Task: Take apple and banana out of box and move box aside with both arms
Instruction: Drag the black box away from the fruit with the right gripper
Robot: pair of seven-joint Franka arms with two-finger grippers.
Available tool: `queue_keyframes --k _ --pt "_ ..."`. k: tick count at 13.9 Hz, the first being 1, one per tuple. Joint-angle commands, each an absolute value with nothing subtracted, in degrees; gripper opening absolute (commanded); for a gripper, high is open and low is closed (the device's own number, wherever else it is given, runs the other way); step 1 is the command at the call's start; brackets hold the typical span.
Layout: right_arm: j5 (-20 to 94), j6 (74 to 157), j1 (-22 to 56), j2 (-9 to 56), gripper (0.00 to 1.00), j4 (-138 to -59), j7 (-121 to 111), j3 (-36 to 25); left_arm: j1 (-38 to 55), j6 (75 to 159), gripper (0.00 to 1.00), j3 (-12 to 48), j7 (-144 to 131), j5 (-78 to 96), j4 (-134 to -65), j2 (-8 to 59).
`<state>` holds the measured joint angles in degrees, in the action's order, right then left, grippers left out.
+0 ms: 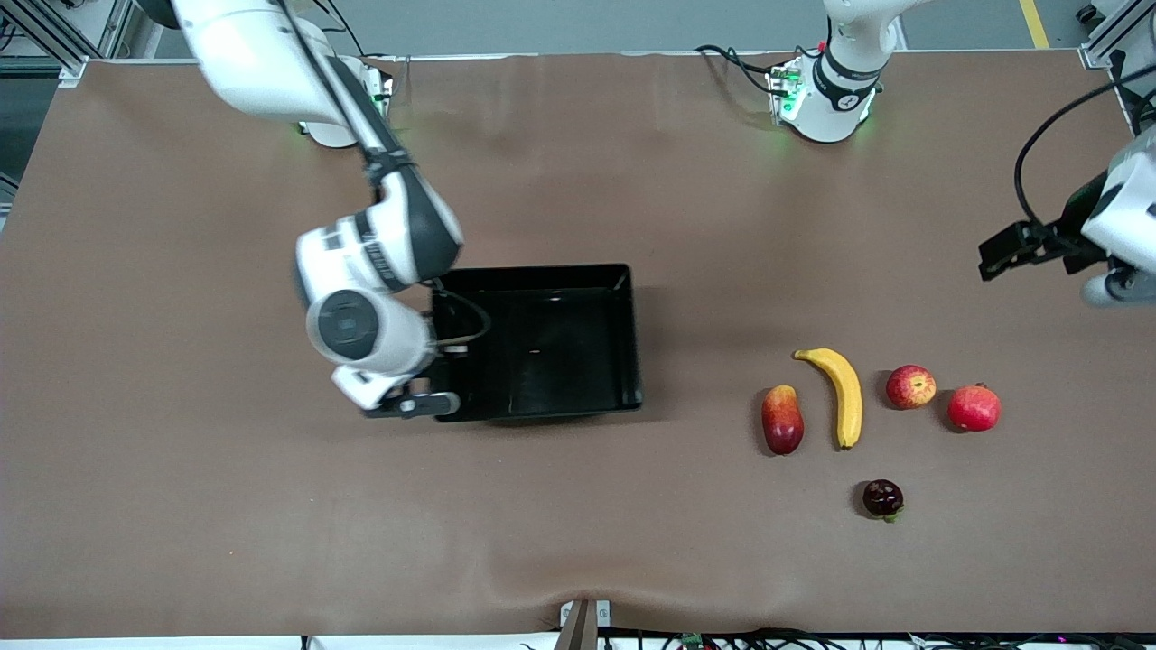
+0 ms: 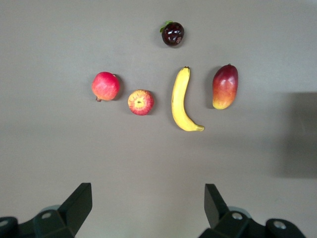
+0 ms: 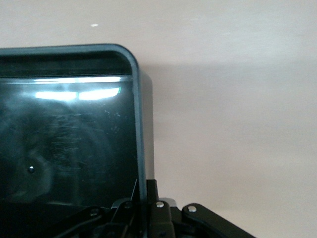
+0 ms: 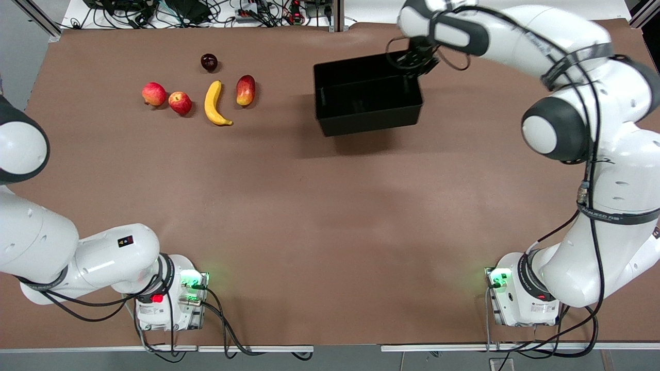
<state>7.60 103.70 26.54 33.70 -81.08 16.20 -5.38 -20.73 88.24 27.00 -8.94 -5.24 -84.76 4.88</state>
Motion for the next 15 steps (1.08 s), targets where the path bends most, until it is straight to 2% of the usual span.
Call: queue_keyframes --k 1,4,5,8,11,15 --pt "7.6 101.4 20.9 30.6 0.00 -82.1 10.8 -4.5 -16.9 86.8 1.00 22.5 -8.8 -3.7 -88.7 0.3" --pt "6.1 101.3 13.7 29.8 0.00 -82.2 3.2 -4.6 -4.5 83.9 1.00 11.1 -8.8 -3.3 -89.0 -1.8" --pt "5.6 101.2 11.9 29.4 0.00 -82.4 0.8 -4.6 -2.3 83.6 1.00 9.0 -8.8 -2.6 -89.1 -2.4" --pt "6.1 101.4 3.2 29.7 0.00 -81.9 -10.4 -4.5 -2.0 82.7 1.00 9.5 -9.2 -2.4 -89.3 -2.5" --pt "6.3 102.5 -2.7 29.9 0.00 -81.9 -12.2 -4.5 -2.1 82.7 1.00 10.1 -9.2 -2.4 -90.1 -2.6" --pt "5.9 109.4 -8.4 31.1 0.00 -83.1 -12.2 -4.6 -2.3 82.7 1.00 10.3 -9.4 -2.4 -90.2 -2.4"
